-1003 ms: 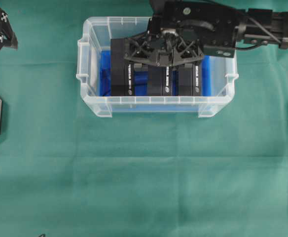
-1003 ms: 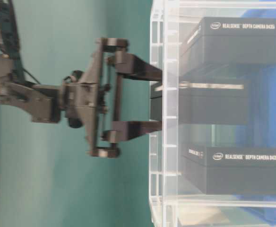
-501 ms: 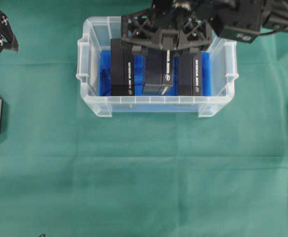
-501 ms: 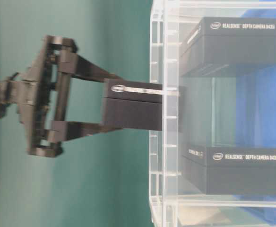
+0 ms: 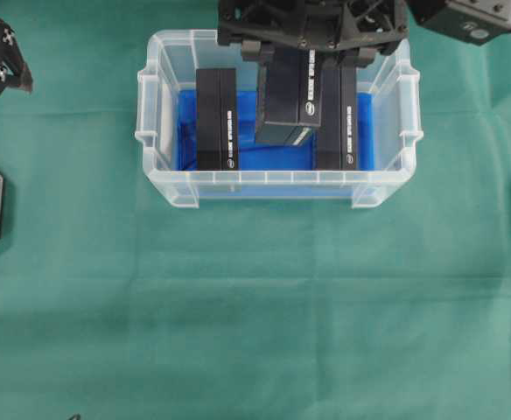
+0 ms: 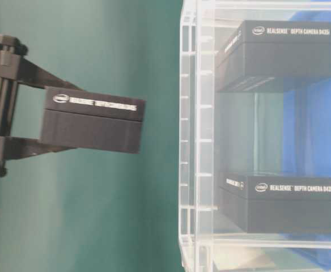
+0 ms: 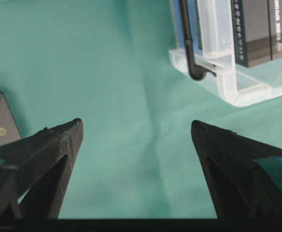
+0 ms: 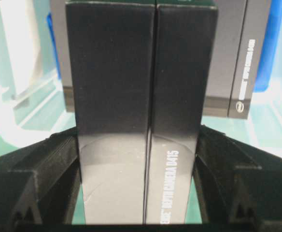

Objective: Take out the box from the case.
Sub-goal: 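Close the right gripper and lift the middle box upward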

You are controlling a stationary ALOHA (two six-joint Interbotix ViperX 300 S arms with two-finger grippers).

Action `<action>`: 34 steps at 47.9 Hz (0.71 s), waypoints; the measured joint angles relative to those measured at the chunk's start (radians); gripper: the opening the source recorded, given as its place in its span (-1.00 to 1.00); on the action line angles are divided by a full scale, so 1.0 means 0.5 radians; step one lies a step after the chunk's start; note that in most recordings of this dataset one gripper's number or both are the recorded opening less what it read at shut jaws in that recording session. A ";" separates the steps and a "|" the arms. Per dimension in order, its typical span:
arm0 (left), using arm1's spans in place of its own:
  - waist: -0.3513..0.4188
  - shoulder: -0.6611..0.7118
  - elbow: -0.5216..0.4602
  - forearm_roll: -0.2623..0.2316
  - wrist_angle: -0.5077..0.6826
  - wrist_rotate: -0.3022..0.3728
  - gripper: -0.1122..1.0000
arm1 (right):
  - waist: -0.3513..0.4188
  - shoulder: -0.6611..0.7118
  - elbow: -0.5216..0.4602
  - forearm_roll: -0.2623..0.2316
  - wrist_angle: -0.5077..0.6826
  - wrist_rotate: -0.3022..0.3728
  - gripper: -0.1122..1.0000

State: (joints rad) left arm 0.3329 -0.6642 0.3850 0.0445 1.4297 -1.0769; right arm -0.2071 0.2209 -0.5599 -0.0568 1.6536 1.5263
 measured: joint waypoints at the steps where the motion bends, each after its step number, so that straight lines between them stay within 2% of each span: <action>1: 0.000 0.000 0.003 0.000 0.003 0.003 0.89 | 0.003 0.000 -0.009 0.000 0.006 -0.003 0.38; 34: 0.000 0.000 0.000 0.000 0.003 0.003 0.89 | 0.031 0.000 -0.028 0.003 0.021 -0.003 0.38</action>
State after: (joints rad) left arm 0.3329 -0.6642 0.3850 0.0445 1.4312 -1.0753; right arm -0.1917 0.2209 -0.5737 -0.0552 1.6644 1.5248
